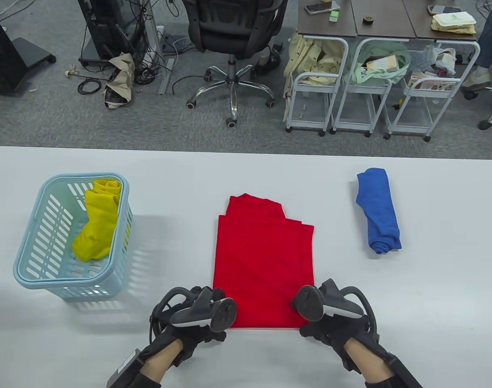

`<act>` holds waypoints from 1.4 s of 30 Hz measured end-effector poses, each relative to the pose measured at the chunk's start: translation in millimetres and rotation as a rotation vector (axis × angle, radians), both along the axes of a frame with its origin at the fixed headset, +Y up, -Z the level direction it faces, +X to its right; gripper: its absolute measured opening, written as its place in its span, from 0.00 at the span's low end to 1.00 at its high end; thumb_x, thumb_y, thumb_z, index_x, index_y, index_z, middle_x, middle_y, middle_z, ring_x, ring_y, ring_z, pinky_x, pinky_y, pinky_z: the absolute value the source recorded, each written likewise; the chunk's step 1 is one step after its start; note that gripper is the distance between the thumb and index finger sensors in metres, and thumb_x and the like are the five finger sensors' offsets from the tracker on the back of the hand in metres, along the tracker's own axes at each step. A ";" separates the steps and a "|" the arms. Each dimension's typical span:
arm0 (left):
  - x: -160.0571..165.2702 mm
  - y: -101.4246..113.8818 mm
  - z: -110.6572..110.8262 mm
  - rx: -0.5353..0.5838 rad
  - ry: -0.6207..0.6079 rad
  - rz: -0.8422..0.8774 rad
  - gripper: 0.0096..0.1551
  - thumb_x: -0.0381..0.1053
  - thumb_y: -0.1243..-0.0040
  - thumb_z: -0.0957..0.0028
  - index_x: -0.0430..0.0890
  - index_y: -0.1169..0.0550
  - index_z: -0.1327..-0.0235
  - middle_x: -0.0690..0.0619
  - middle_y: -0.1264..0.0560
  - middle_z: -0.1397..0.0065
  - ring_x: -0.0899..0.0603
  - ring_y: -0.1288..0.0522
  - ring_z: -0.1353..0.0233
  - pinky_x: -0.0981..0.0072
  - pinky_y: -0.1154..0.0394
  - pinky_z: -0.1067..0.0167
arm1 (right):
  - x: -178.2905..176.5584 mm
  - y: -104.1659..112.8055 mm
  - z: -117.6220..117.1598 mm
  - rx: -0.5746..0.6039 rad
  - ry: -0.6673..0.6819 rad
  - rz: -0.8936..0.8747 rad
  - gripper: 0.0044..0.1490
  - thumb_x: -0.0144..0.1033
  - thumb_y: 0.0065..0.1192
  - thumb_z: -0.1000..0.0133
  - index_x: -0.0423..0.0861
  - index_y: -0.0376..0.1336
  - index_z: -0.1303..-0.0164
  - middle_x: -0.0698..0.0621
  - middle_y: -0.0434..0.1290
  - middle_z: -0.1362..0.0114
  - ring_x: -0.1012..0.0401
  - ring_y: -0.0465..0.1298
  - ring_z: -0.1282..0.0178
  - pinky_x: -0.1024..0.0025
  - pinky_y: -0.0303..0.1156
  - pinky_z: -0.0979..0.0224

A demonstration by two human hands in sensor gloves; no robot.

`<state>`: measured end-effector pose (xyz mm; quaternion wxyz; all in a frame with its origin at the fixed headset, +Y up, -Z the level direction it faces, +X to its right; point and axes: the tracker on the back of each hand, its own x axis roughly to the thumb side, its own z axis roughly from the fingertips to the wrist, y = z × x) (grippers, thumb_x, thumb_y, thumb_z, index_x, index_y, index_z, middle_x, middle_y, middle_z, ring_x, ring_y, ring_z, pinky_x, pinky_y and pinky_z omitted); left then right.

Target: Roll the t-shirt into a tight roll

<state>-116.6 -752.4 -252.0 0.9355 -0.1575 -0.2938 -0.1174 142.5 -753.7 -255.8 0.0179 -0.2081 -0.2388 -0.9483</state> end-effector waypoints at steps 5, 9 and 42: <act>0.1 1.0 2.3 0.006 0.004 -0.004 0.44 0.66 0.34 0.55 0.56 0.33 0.24 0.52 0.32 0.20 0.40 0.30 0.22 0.40 0.35 0.24 | -0.7 14.2 6.6 0.054 -0.019 0.005 0.50 0.49 0.71 0.44 0.50 0.47 0.18 0.44 0.49 0.16 0.49 0.63 0.24 0.46 0.58 0.23; 0.0 1.0 1.4 0.031 0.015 -0.005 0.37 0.62 0.35 0.52 0.57 0.31 0.27 0.53 0.30 0.21 0.41 0.29 0.23 0.39 0.35 0.24 | -5.0 10.8 9.0 0.047 -0.002 0.020 0.46 0.49 0.72 0.46 0.51 0.53 0.22 0.46 0.56 0.19 0.51 0.68 0.29 0.48 0.62 0.25; -17.2 0.5 -13.1 -0.056 0.165 0.120 0.24 0.62 0.44 0.45 0.57 0.24 0.38 0.52 0.26 0.28 0.40 0.26 0.29 0.39 0.35 0.25 | 24.3 -4.8 -12.1 -0.183 -0.180 -0.204 0.26 0.47 0.51 0.35 0.48 0.61 0.31 0.48 0.69 0.33 0.58 0.77 0.44 0.52 0.71 0.35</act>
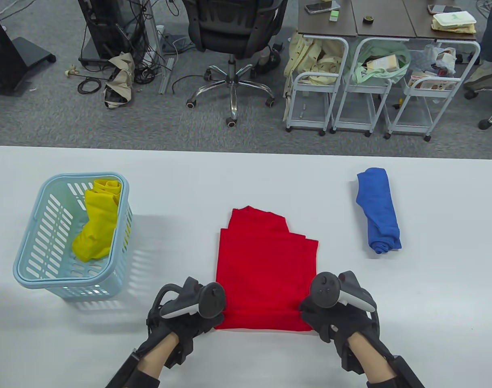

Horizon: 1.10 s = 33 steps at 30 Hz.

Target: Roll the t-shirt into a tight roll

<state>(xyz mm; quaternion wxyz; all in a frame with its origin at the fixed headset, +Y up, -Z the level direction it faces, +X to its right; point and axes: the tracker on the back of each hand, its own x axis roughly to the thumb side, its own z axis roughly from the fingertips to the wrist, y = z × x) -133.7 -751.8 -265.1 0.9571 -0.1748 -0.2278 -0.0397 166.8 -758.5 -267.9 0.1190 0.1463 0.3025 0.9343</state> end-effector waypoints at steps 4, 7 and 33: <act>1.2 12.8 1.9 0.148 0.044 -0.108 0.29 0.62 0.43 0.45 0.56 0.28 0.30 0.51 0.28 0.25 0.40 0.27 0.27 0.40 0.35 0.25 | -0.4 0.3 0.5 0.002 -0.023 0.006 0.26 0.49 0.54 0.36 0.48 0.61 0.31 0.48 0.69 0.33 0.58 0.77 0.44 0.52 0.71 0.35; 3.0 31.8 9.7 0.230 0.025 0.017 0.26 0.57 0.41 0.45 0.62 0.26 0.32 0.53 0.25 0.27 0.41 0.25 0.28 0.41 0.33 0.26 | -3.3 1.3 1.3 0.018 -0.036 0.035 0.26 0.50 0.55 0.36 0.49 0.62 0.32 0.49 0.70 0.34 0.58 0.78 0.45 0.52 0.71 0.35; 31.1 -2.8 19.7 0.067 -0.174 -0.079 0.38 0.61 0.38 0.49 0.63 0.36 0.23 0.52 0.32 0.22 0.44 0.28 0.28 0.41 0.36 0.24 | -30.1 0.6 19.9 0.133 0.201 0.195 0.42 0.45 0.69 0.42 0.55 0.48 0.25 0.47 0.52 0.20 0.52 0.65 0.29 0.43 0.56 0.23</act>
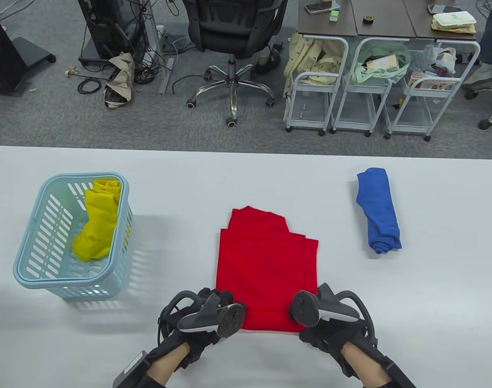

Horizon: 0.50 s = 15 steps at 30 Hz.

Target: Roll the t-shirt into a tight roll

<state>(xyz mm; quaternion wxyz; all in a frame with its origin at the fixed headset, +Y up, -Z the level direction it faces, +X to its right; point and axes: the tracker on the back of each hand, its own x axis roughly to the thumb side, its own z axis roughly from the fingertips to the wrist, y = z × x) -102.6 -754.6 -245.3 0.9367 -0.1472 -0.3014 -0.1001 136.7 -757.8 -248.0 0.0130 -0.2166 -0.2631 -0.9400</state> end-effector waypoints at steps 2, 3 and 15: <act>0.5 -0.6 -0.1 0.003 0.001 0.003 0.38 0.60 0.38 0.48 0.62 0.35 0.23 0.53 0.32 0.23 0.44 0.28 0.28 0.41 0.36 0.24 | 0.9 1.3 -1.4 0.013 -0.007 -0.006 0.40 0.44 0.69 0.41 0.55 0.50 0.25 0.48 0.54 0.20 0.52 0.66 0.29 0.44 0.57 0.23; 0.8 -0.4 0.4 0.016 -0.003 0.004 0.36 0.59 0.38 0.48 0.62 0.35 0.24 0.54 0.31 0.23 0.44 0.27 0.29 0.41 0.36 0.24 | 1.8 2.9 -2.4 0.037 -0.017 -0.013 0.37 0.44 0.67 0.40 0.55 0.51 0.25 0.50 0.56 0.21 0.53 0.68 0.30 0.45 0.59 0.23; -27.7 9.4 -16.6 -0.183 0.149 0.353 0.25 0.54 0.47 0.41 0.53 0.22 0.31 0.52 0.15 0.40 0.44 0.16 0.43 0.41 0.32 0.28 | 34.8 11.4 -17.8 -0.101 -0.156 -0.268 0.29 0.43 0.50 0.35 0.47 0.56 0.24 0.46 0.71 0.32 0.57 0.81 0.45 0.53 0.73 0.35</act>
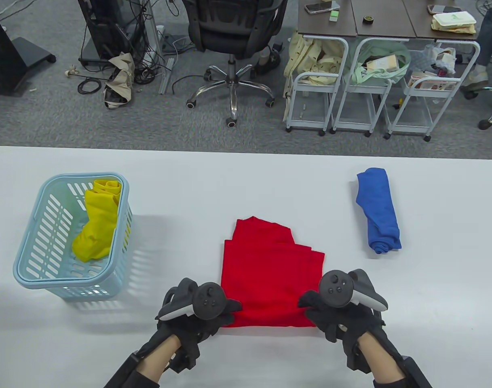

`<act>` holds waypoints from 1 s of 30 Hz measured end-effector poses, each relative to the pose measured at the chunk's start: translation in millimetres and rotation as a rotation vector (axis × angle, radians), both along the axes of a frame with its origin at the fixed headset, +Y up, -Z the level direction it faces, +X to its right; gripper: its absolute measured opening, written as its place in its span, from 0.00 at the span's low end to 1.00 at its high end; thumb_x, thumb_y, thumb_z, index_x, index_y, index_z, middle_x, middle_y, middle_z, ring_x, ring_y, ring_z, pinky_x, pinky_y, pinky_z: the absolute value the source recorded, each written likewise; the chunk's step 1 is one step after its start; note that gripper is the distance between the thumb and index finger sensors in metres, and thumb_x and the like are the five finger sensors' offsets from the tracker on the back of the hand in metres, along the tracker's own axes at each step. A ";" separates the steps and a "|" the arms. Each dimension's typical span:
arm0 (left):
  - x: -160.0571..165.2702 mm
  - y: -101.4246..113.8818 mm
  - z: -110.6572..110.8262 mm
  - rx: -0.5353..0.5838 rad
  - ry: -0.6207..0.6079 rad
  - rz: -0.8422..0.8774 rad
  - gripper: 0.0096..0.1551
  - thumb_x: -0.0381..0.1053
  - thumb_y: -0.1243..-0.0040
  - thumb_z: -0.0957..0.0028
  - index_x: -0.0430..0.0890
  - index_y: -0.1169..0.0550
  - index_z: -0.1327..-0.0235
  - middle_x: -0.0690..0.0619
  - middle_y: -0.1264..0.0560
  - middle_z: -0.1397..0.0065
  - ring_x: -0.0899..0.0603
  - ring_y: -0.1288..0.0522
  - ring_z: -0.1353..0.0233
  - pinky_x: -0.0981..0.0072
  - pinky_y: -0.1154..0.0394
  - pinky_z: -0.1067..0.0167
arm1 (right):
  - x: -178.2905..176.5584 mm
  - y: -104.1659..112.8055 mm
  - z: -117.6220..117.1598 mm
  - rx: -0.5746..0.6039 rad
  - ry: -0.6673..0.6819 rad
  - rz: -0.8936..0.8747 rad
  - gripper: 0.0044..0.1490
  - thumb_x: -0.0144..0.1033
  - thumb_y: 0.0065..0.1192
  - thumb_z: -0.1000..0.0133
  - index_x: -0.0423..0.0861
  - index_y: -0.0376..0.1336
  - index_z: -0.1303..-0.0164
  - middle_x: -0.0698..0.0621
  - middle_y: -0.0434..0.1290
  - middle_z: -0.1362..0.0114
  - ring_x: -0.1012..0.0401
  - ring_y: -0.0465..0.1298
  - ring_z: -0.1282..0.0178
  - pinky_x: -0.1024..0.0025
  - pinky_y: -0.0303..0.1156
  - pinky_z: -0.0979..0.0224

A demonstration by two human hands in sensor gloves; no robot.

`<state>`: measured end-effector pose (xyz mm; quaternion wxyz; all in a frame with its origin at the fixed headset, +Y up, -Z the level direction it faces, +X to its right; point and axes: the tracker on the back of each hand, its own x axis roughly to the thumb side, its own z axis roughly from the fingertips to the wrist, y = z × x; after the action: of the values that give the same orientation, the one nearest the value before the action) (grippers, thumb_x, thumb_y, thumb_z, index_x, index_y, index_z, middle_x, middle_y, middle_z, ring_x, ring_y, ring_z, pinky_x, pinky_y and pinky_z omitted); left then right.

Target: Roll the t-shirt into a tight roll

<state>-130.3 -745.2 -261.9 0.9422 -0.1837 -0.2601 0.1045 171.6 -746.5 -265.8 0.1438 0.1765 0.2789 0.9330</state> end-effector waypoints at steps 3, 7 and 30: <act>4.6 -5.5 0.3 0.225 -0.041 -0.341 0.27 0.61 0.53 0.42 0.59 0.26 0.30 0.56 0.18 0.38 0.46 0.18 0.39 0.41 0.33 0.26 | -7.3 -10.2 -0.2 0.000 -0.008 0.106 0.32 0.47 0.52 0.35 0.47 0.52 0.24 0.49 0.69 0.33 0.60 0.80 0.48 0.53 0.72 0.36; 4.8 9.8 4.3 0.314 0.002 -0.350 0.29 0.60 0.50 0.42 0.56 0.28 0.27 0.53 0.22 0.29 0.44 0.21 0.32 0.40 0.34 0.25 | -8.8 -8.9 1.4 0.004 -0.019 0.125 0.33 0.47 0.53 0.36 0.46 0.52 0.23 0.48 0.69 0.33 0.59 0.80 0.46 0.53 0.73 0.36; 37.0 -11.9 22.8 0.203 -0.188 -0.334 0.40 0.63 0.40 0.48 0.65 0.40 0.21 0.48 0.38 0.18 0.42 0.31 0.25 0.38 0.39 0.23 | -41.9 -10.0 21.9 0.102 0.195 0.328 0.49 0.49 0.65 0.42 0.54 0.38 0.24 0.44 0.38 0.18 0.45 0.49 0.20 0.42 0.48 0.21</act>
<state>-93.3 -757.1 -239.1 0.9315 -0.1376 -0.3222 -0.0975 129.7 -756.5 -243.9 -0.0472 0.2253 0.2687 0.9353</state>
